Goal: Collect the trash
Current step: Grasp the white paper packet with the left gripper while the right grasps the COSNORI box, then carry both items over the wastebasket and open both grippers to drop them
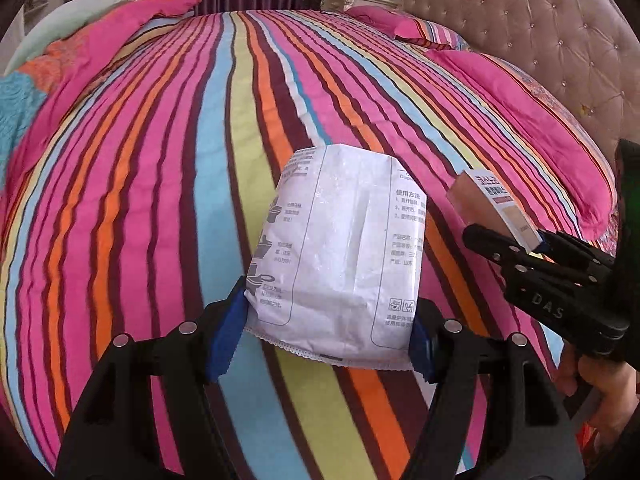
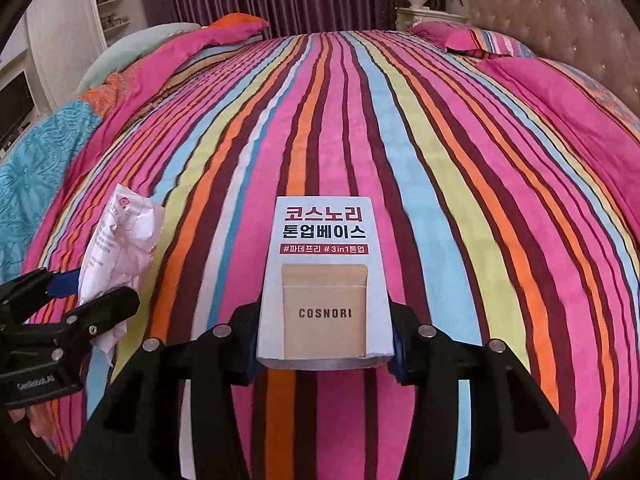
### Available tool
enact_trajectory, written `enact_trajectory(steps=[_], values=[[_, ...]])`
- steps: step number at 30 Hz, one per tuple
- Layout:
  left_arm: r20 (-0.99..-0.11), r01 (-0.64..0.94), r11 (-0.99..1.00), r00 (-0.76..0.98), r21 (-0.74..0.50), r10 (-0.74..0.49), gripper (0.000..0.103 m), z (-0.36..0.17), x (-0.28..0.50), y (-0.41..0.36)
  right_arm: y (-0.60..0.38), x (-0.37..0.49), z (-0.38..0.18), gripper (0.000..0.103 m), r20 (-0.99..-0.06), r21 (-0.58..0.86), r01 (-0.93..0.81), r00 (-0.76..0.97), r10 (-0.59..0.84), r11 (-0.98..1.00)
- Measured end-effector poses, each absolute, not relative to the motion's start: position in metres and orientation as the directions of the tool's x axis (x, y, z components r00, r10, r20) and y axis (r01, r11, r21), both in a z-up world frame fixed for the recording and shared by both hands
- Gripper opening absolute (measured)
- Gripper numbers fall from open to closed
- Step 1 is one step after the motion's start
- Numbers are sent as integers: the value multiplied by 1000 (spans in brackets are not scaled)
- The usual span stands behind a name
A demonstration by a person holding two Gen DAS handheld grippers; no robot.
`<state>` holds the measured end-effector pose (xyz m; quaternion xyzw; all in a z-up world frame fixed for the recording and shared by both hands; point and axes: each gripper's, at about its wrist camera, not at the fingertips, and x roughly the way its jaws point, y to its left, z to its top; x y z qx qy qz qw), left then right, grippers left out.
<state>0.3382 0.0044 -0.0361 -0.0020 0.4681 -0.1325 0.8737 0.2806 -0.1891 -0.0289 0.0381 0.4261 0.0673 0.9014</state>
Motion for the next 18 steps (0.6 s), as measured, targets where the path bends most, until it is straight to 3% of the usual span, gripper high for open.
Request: enact_trajectory(steps=[18], values=[[-821, 245, 963, 521, -117, -232, 67, -27, 209, 2, -197, 170, -17, 45, -763, 210, -80, 610, 214, 975]])
